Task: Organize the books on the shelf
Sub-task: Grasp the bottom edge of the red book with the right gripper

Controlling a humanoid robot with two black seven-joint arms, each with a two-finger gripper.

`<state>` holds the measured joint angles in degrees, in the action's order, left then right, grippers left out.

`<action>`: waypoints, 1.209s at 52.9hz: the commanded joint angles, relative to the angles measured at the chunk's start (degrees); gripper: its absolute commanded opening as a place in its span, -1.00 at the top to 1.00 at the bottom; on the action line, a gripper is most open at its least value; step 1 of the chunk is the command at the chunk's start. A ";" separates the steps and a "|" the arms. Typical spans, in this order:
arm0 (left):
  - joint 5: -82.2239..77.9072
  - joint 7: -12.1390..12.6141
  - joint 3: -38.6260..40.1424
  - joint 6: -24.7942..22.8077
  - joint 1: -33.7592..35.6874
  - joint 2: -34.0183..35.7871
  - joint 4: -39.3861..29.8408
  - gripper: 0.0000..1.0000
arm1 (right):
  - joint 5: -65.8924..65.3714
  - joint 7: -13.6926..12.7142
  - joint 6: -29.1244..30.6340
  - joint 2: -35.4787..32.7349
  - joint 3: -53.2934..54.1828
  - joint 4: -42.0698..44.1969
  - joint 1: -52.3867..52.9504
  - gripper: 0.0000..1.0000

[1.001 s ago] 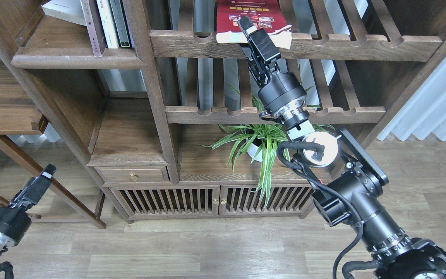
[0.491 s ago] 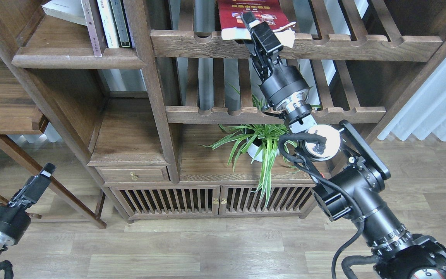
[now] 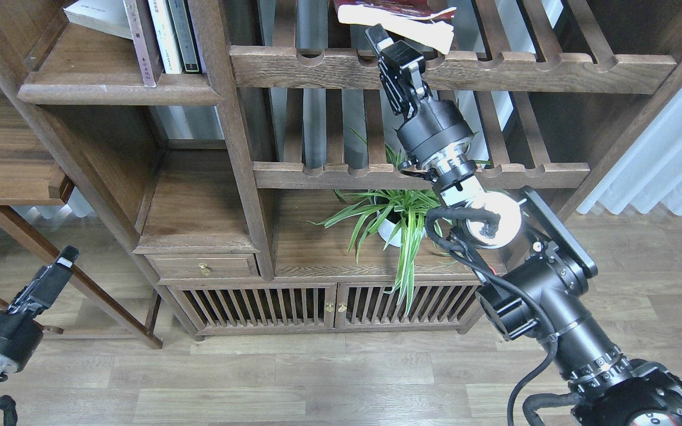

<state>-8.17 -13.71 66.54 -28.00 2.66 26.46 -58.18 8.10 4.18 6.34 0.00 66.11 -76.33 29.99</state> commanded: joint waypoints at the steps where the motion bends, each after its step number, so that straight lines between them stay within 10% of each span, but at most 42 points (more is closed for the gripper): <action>1: 0.00 -0.01 -0.01 0.00 0.15 0.00 0.00 -0.98 | -0.19 -0.05 -0.71 0.00 -0.11 -1.28 0.68 0.21; 33: 0.00 -0.01 0.26 0.00 0.06 -0.09 0.09 -0.98 | -0.62 -0.31 -0.71 0.00 -7.40 -14.11 -7.93 -0.26; 64: 0.00 0.08 -0.10 0.00 0.06 -0.09 0.00 -0.98 | -4.32 -0.14 -3.09 0.00 -8.72 -9.01 -11.45 -0.77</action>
<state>-8.17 -13.64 66.51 -28.00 2.67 26.39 -58.10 3.85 3.98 3.34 0.00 57.18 -86.50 16.81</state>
